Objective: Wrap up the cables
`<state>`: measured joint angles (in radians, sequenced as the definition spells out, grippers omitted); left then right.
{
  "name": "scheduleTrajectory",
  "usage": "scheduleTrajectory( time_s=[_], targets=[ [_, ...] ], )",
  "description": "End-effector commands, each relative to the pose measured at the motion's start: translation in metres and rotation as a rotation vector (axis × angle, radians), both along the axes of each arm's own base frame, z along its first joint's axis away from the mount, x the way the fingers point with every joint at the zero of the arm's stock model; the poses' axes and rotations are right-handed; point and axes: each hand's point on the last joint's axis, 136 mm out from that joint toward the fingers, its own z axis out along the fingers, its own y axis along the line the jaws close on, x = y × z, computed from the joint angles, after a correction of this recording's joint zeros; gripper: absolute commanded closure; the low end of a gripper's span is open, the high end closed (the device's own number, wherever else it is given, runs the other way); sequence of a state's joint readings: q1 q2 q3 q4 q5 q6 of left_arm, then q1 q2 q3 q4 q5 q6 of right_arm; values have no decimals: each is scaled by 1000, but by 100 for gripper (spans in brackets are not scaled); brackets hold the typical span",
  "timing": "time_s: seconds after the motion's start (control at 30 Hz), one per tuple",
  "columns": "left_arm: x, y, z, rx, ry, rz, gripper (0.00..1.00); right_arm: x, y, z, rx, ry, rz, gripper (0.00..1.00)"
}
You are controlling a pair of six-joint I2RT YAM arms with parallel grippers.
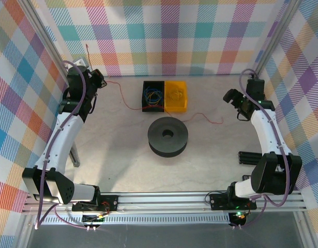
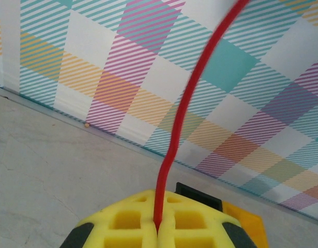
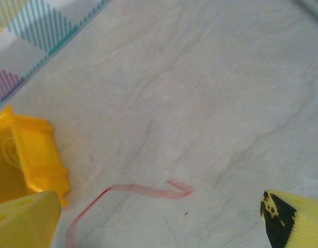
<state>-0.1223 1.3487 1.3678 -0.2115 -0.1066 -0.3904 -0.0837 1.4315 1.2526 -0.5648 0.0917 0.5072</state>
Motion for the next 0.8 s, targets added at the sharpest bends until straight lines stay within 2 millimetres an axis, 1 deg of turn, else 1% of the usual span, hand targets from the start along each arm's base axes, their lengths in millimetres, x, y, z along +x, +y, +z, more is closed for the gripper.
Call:
scheduleTrajectory(
  time_s=[0.0,0.07,0.17,0.23,0.3,0.33,0.37,0.43,0.53,0.63,0.67,0.77],
  targets=[
    [-8,-7,30,4,-74,-26,100,0,-8,0,-82,32,11,1],
    [-5,-20,29,-15,-80,-67,100,11,15,18,-62,-64,122,1],
    [-3,-47,26,-13,-85,-140,100,24,76,63,17,-282,390,1],
    [-2,-59,23,-2,-83,-173,100,23,132,100,91,-418,642,1],
    [-1,-66,20,-5,-89,-202,100,12,186,123,128,-475,883,1],
    [-1,-67,18,-4,-87,-206,100,3,216,131,136,-487,1017,1],
    [-1,-68,18,-4,-88,-209,100,-7,240,137,134,-493,1120,1],
    [-2,-70,17,4,-85,-224,100,-24,292,139,134,-499,1330,1],
    [-4,-71,19,4,-88,-230,100,-29,347,139,98,-546,1491,0],
    [-6,-71,19,5,-88,-225,100,-24,393,130,42,-612,1585,0],
    [-6,-71,18,6,-87,-222,100,-22,405,129,28,-634,1605,1],
    [-8,-69,14,8,-86,-218,100,-27,443,130,-18,-748,1698,2]
  ],
)
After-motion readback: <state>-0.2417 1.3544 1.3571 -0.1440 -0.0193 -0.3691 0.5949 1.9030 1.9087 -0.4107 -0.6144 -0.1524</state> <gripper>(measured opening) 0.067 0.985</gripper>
